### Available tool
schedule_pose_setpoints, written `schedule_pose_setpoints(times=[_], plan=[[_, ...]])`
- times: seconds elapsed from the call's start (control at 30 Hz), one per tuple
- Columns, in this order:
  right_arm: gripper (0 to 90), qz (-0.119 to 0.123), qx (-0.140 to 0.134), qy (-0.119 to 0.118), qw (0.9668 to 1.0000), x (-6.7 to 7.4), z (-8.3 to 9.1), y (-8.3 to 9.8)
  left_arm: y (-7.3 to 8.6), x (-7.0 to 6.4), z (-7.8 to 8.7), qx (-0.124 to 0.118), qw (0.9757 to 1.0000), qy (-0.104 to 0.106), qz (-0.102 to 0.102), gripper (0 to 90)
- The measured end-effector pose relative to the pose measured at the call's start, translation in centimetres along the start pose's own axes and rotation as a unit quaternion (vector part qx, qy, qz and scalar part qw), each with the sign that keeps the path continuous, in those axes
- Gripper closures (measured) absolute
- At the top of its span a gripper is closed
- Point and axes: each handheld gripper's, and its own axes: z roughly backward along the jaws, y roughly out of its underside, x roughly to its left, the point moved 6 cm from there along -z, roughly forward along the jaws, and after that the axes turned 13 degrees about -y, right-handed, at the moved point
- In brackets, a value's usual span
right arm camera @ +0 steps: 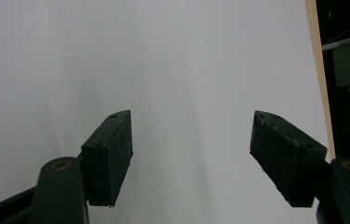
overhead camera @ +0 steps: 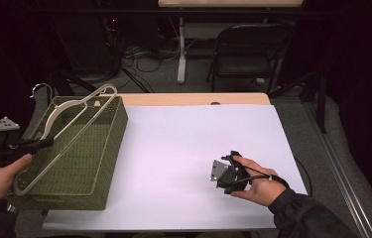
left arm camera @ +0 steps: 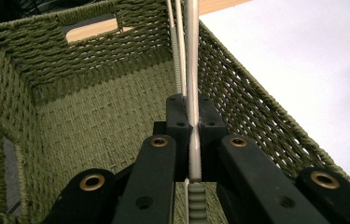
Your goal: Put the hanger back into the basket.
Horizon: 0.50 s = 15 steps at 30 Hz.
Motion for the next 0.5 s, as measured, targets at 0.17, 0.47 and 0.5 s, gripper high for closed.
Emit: schedule_pose_setpoints(times=[0.17, 0.47, 0.5], plan=[[29.7, 0.004, 0.001, 0.002, 1.0000, 0.0, 0.0, 0.0, 0.0, 0.6, -0.4, 0.012, 0.9996, -0.007, -0.024, 86.9], [29.7, -0.004, -0.001, 0.002, 1.0000, 0.0, -0.1, 0.0, 0.3, 1.8, -1.3, 0.017, 0.9991, 0.006, -0.039, 86.9], [29.7, 0.003, -0.001, 0.001, 1.0000, 0.0, -0.2, -0.1, 0.4, 1.9, -1.3, 0.016, 0.9990, 0.007, -0.042, 86.9]])
